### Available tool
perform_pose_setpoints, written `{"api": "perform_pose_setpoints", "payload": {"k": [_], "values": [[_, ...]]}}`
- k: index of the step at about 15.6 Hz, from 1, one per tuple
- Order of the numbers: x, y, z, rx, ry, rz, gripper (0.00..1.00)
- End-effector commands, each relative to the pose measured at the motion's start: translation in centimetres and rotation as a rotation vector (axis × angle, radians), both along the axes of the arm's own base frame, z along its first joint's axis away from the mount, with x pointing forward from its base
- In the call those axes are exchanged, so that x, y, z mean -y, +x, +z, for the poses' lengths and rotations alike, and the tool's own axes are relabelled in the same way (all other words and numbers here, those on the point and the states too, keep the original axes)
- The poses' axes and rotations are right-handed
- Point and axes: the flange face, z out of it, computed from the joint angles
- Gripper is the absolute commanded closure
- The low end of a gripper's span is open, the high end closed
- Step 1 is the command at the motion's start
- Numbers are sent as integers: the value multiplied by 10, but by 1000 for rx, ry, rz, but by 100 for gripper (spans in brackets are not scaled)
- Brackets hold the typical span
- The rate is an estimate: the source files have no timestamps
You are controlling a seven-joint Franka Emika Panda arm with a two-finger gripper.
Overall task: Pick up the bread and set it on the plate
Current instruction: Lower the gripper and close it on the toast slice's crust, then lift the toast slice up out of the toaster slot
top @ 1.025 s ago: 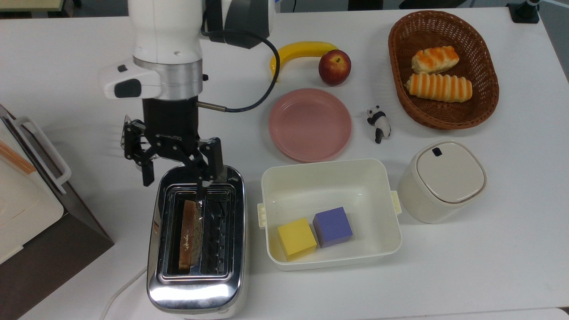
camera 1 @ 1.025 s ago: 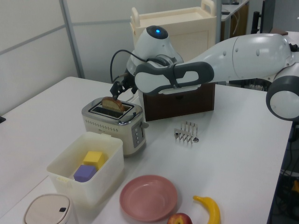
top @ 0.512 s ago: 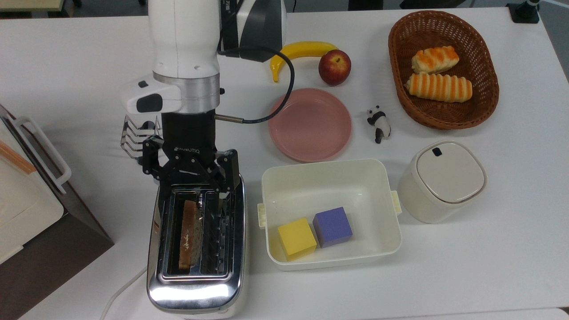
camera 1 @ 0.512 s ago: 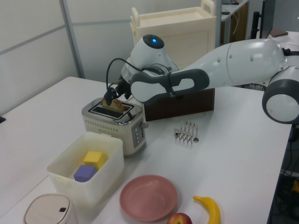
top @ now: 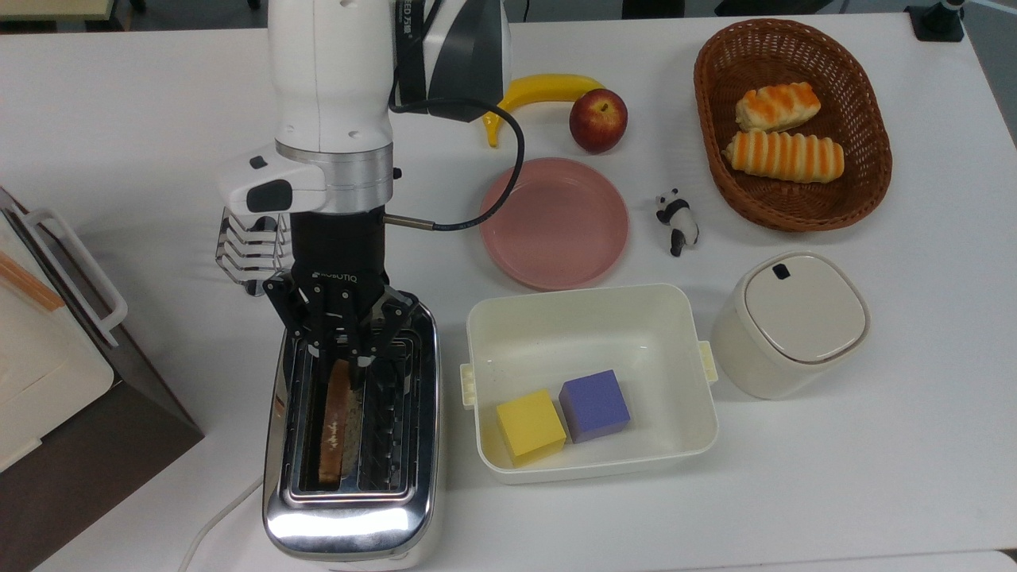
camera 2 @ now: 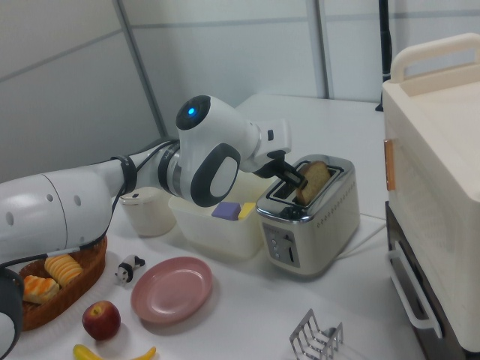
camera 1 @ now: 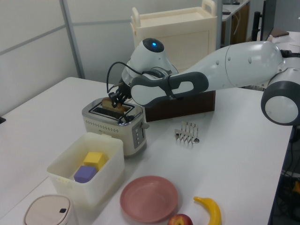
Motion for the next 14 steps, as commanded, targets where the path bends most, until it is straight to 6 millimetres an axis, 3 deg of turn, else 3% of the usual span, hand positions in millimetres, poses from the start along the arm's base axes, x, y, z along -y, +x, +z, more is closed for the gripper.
{"api": "perform_pose_setpoints", "payload": {"k": [1,5,9,12,14], "values": [[-3,-2,5,24,8,-2,99],[-3,-3,16,43,18,-11,100],[-2,-5,41,138,15,-11,100],[5,-13,70,177,21,-22,100],[10,-25,102,219,44,-35,100]]}}
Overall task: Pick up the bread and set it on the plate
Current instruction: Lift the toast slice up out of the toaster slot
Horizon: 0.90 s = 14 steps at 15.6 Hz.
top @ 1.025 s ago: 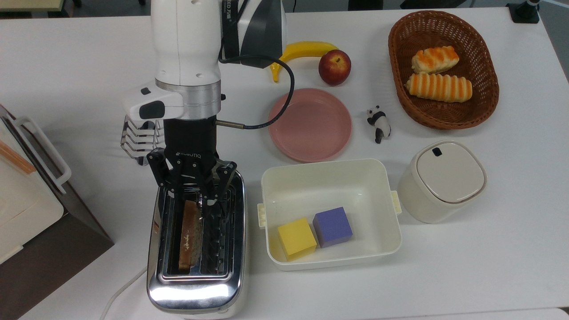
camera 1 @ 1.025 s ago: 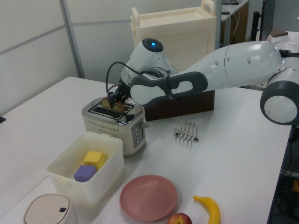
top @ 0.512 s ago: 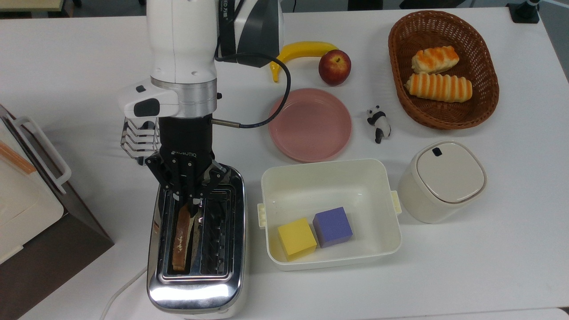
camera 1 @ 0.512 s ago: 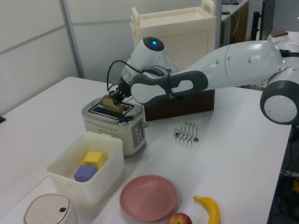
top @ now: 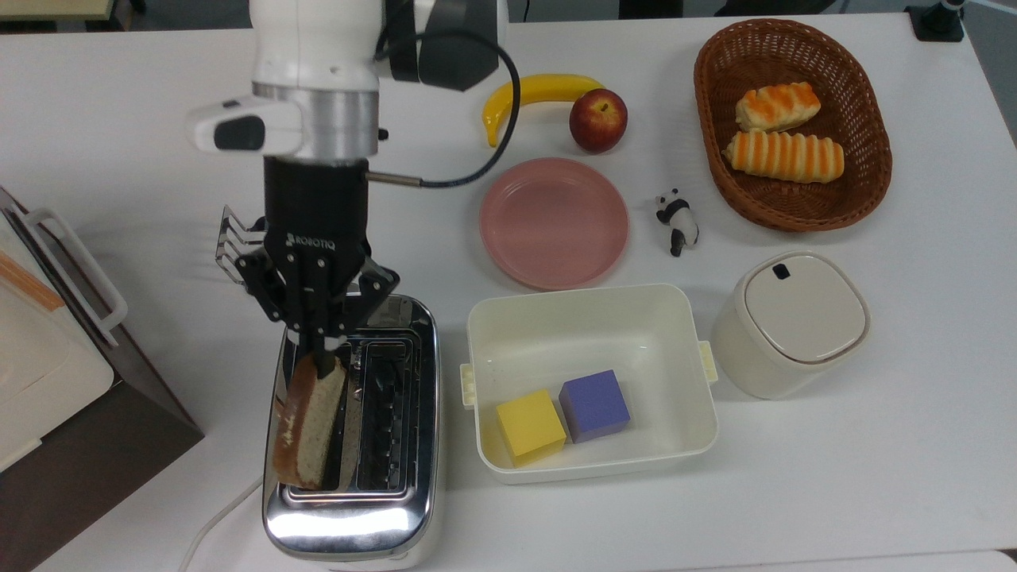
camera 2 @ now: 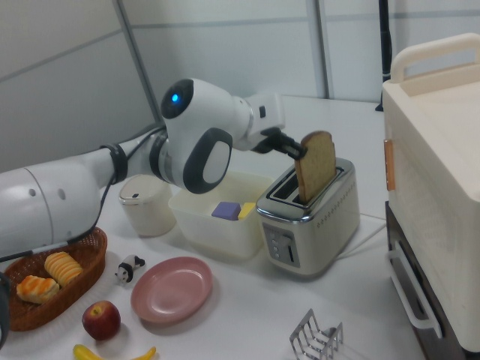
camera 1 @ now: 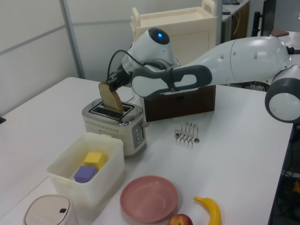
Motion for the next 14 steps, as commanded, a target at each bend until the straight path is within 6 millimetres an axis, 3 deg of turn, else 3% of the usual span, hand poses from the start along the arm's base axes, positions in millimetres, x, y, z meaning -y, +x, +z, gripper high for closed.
{"api": "perform_pose_setpoints", "payload": {"k": [1,4,9,14], "values": [[7,-24,57,77,56,-24,100],[11,-36,83,89,91,-33,100],[33,-69,126,-10,118,-51,100],[27,-100,141,-196,102,16,100]]}}
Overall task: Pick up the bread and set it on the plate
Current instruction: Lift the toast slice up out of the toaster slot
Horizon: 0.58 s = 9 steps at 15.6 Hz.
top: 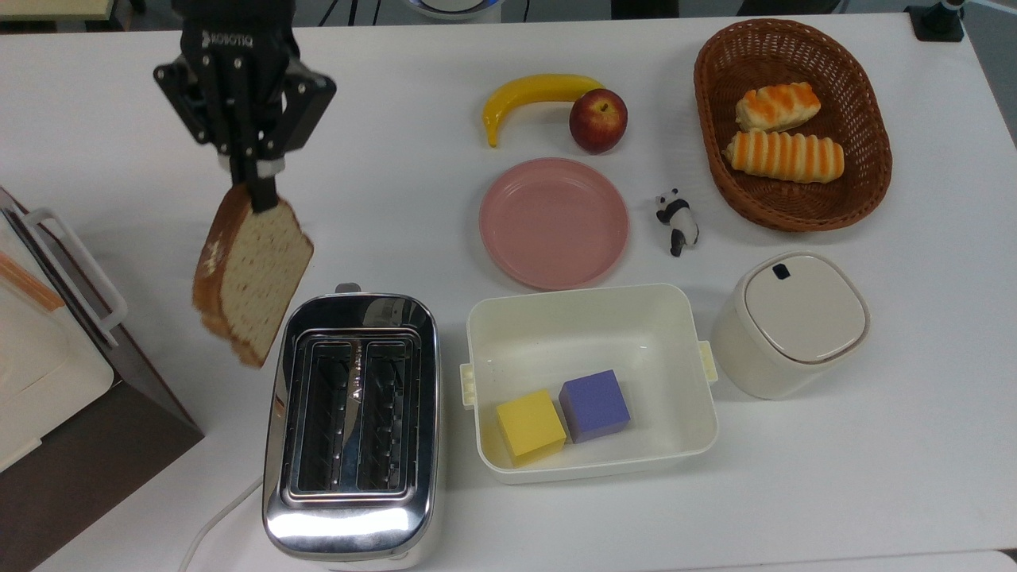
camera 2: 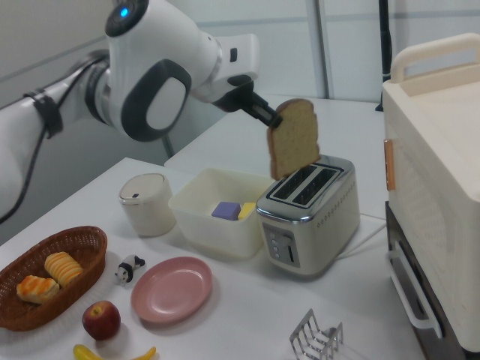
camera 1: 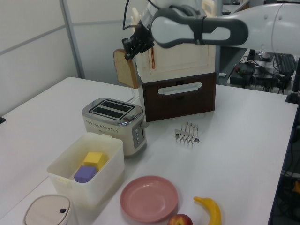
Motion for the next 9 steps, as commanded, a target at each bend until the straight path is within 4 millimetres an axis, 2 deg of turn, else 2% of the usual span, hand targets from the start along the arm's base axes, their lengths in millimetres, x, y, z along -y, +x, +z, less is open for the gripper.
{"api": "perform_pose_setpoints", "payload": {"k": [1,5,7,9], "values": [[-7,-30,8,-135,-3,84,100],[-21,-47,-6,-321,-18,192,100],[-32,-53,-16,-411,-26,244,100],[-54,-53,-23,-452,-31,281,100]]}}
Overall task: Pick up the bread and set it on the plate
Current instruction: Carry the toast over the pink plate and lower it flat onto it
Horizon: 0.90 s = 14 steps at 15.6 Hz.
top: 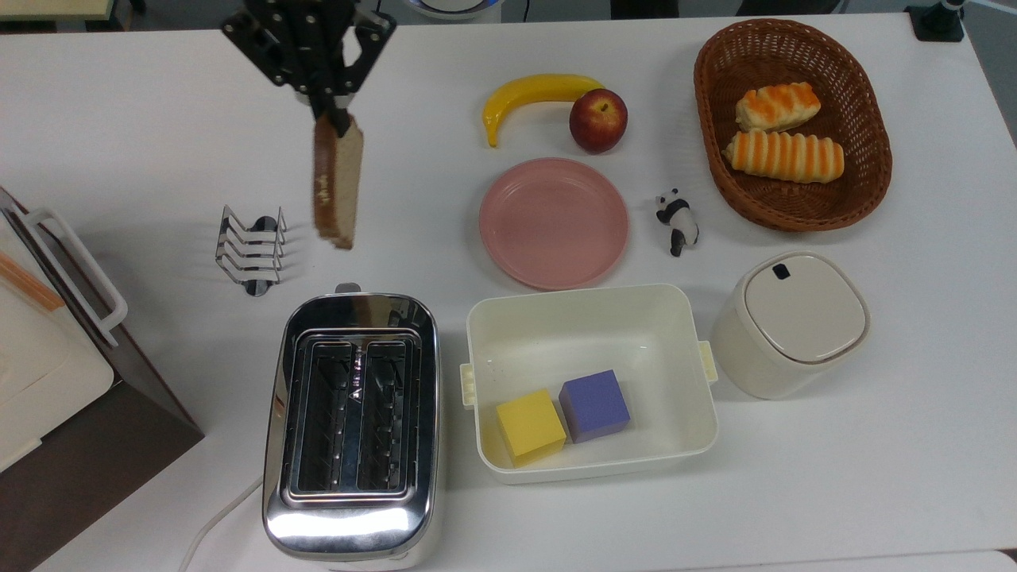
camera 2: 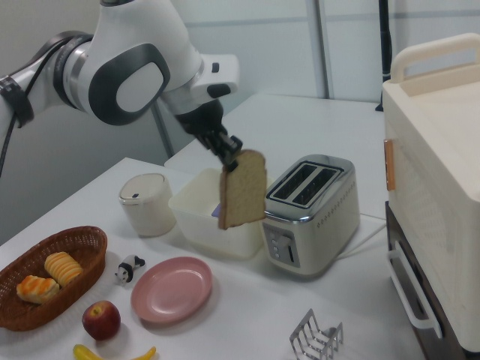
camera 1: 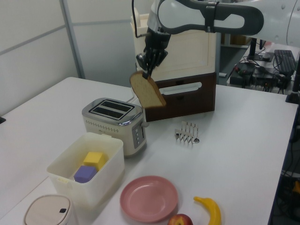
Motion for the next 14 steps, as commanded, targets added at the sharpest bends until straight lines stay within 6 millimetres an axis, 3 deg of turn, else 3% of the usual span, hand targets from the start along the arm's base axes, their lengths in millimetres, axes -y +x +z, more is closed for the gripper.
{"api": "perform_pose_setpoints", "payload": {"k": [1,7,9,14], "values": [[-33,-12,-12,-82,1,91,100],[-84,-16,-48,-203,-1,194,100],[-107,-15,-71,-248,-4,228,100],[-143,-11,-114,-350,-17,288,100]]}}
